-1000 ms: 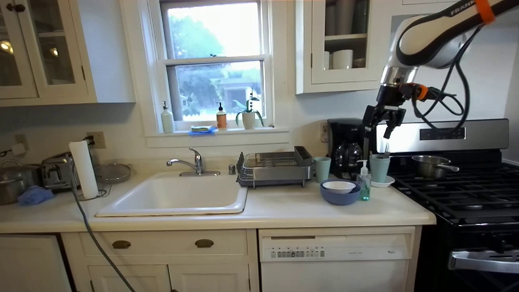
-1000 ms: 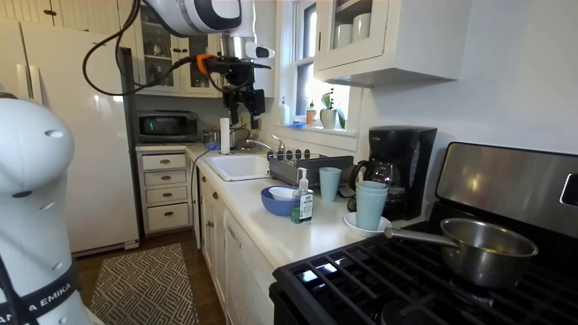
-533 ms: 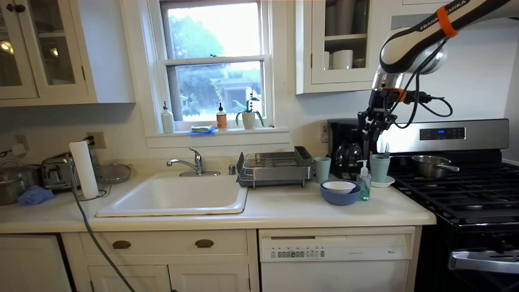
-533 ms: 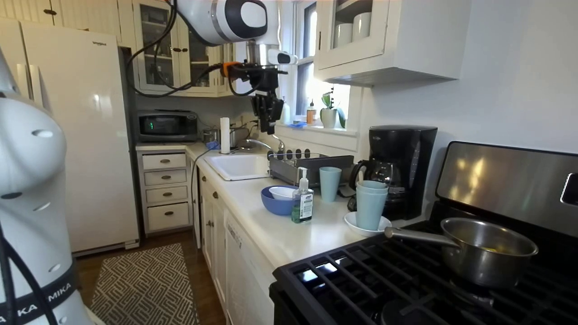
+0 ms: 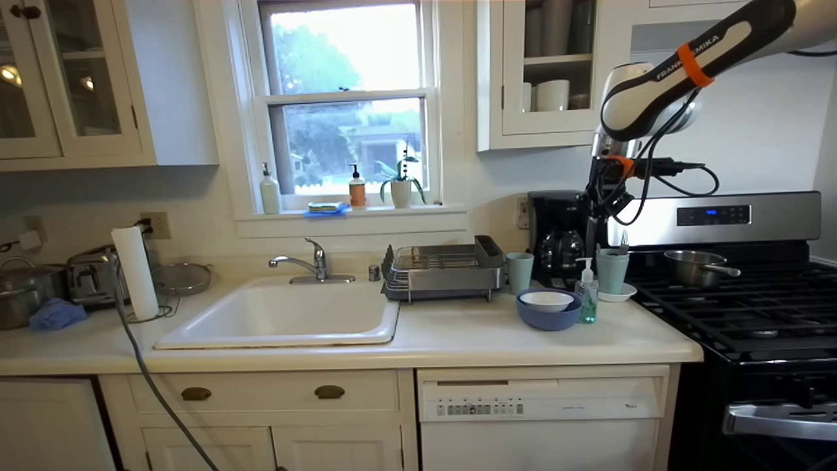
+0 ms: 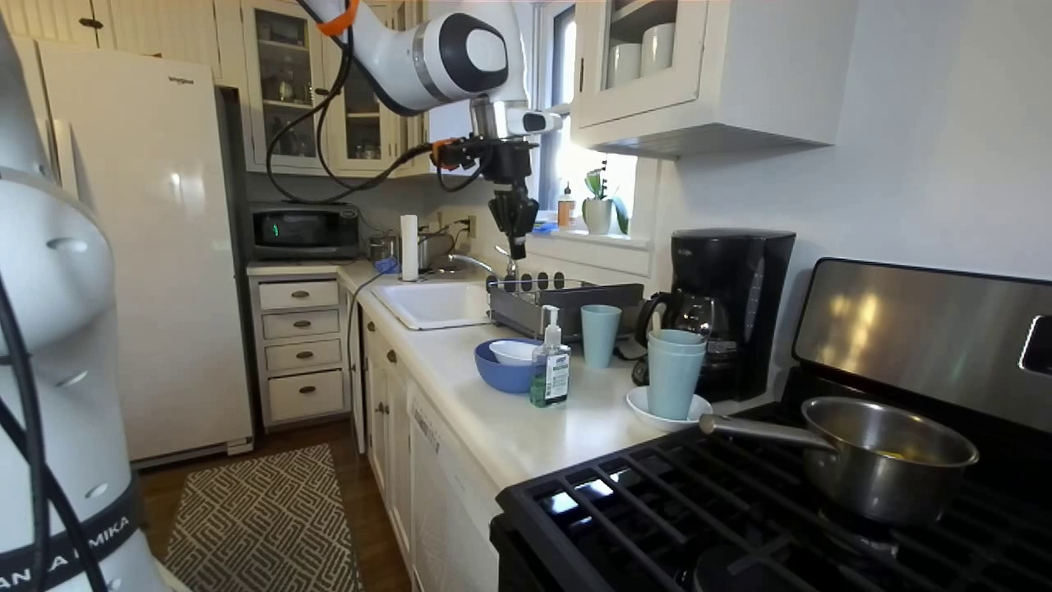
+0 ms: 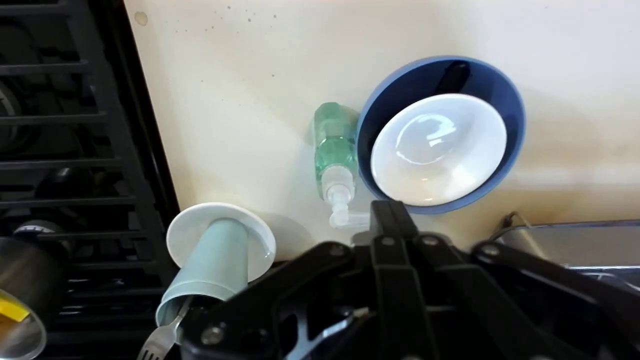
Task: Press down on the white soap nozzle once
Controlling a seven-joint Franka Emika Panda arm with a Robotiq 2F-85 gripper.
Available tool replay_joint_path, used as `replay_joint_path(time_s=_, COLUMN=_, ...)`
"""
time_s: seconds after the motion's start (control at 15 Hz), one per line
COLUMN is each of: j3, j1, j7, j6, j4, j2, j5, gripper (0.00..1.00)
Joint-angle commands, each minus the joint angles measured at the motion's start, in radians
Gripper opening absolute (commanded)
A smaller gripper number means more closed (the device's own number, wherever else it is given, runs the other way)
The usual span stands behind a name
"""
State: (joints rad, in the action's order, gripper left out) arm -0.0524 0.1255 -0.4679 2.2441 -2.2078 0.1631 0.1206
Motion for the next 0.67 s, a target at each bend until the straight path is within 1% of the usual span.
replay_joint_path(time_s=0.0, j3=0.008, j1=0.009, j7=-0.061, j6=0.029, j4=0.028, j2=-0.047, j5=0.061, gripper=0.0)
replay_joint_path(time_s=0.07, j3=0.001, j1=0.002, j7=-0.031, j6=0.015, j4=0.005, j2=-0.022, j5=0.034, gripper=0.0)
replay_joint_path(time_s=0.47, j3=0.0, j1=0.001, j7=-0.031, j6=0.018, j4=0.005, j2=-0.029, j5=0.035, gripper=0.0)
replay_joint_path(time_s=0.53, j3=-0.005, j1=0.0, j7=-0.009, j6=0.008, j4=0.024, j2=-0.049, j5=0.015, gripper=0.0)
replay_joint_path(time_s=0.6, j3=-0.005, j1=0.003, j7=-0.011, j6=0.013, j4=0.03, j2=-0.058, j5=0.028, gripper=0.0)
